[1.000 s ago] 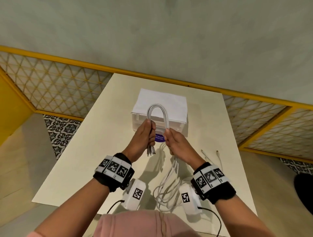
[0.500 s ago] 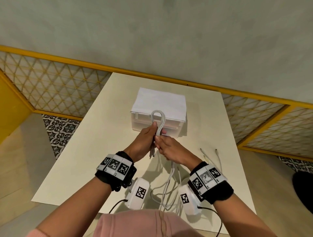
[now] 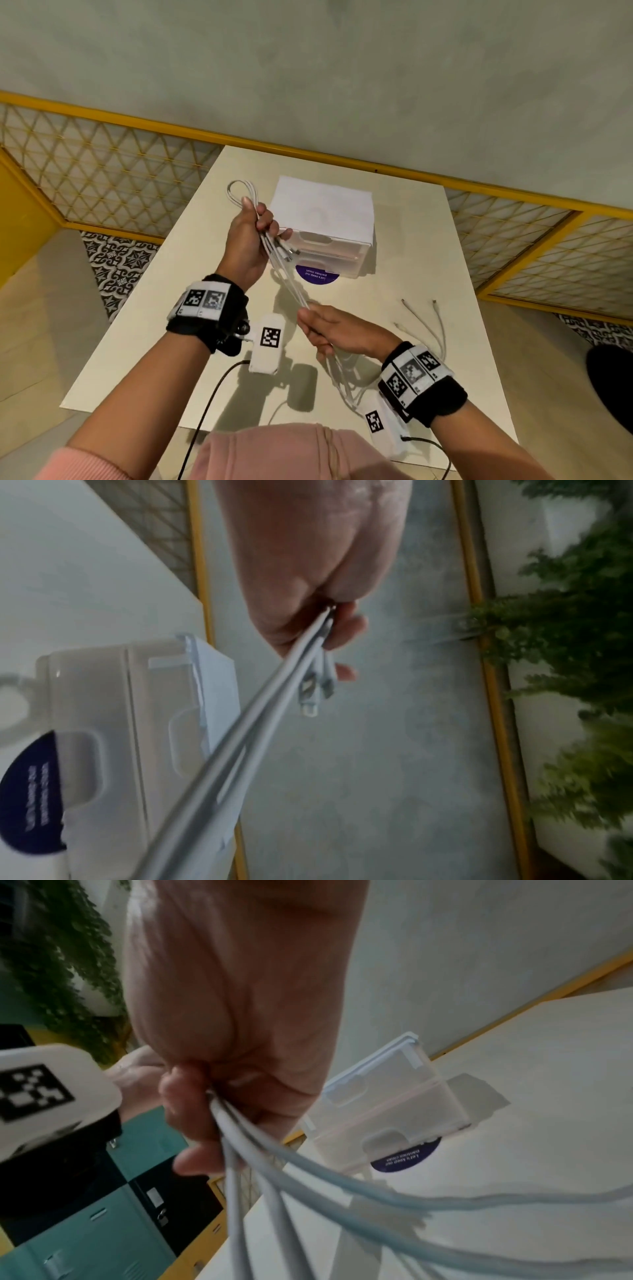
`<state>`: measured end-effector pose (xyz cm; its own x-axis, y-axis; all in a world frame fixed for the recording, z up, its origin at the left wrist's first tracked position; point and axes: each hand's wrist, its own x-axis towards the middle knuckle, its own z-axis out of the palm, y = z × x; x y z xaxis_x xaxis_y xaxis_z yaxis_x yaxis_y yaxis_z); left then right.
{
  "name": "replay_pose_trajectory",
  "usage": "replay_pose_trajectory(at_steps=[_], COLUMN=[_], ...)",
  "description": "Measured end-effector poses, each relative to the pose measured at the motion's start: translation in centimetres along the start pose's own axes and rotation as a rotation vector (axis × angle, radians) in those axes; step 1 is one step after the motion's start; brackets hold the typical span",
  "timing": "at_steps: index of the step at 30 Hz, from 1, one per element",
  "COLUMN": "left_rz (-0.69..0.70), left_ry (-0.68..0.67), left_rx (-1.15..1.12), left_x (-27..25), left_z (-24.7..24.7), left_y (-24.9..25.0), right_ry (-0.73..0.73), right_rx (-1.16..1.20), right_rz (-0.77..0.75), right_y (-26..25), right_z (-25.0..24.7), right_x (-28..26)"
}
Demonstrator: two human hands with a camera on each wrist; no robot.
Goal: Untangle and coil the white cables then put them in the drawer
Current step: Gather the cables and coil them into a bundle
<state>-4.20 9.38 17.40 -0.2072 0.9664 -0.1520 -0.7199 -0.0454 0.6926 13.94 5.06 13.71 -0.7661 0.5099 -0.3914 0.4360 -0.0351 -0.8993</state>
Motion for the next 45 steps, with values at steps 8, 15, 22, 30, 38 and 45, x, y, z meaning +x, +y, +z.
replay_pose_trajectory(at_steps=[8, 15, 22, 30, 38, 45], left_rz=[-0.062, -0.171, -0.075, -0.18, -0.197, -0.354], left_ry=[-0.176, -0.412, -0.419, -0.495, -0.498, -0.56], left_rx=[0.392, 0.846, 0.948, 0.86, 1.0, 0.907], left_x=[-1.0, -3.6, -4.2, -3.7, -3.4, -5.0], left_z=[-0.7, 1.7, 2.6, 2.4, 0.5, 1.0], left_y=[0.6, -2.7, -3.9, -4.3, -3.3, -4.2], right_ry=[0.165, 0.242, 0.279, 0.367, 0.28, 0.402], right_rx=[-0.205, -0.532, -0.626, -0.687, -0.496, -0.543], right_rz=[0.043, -0.072, -0.151, -0.11, 0.046, -0.102], right_y=[0.0, -4.6, -5.7, -6.0, -4.8, -6.1], right_z=[-5.2, -7.9, -7.9, -9.2, -12.0, -11.5], right_x=[-2.4, -3.1, -2.1, -2.5, -5.8, -4.9])
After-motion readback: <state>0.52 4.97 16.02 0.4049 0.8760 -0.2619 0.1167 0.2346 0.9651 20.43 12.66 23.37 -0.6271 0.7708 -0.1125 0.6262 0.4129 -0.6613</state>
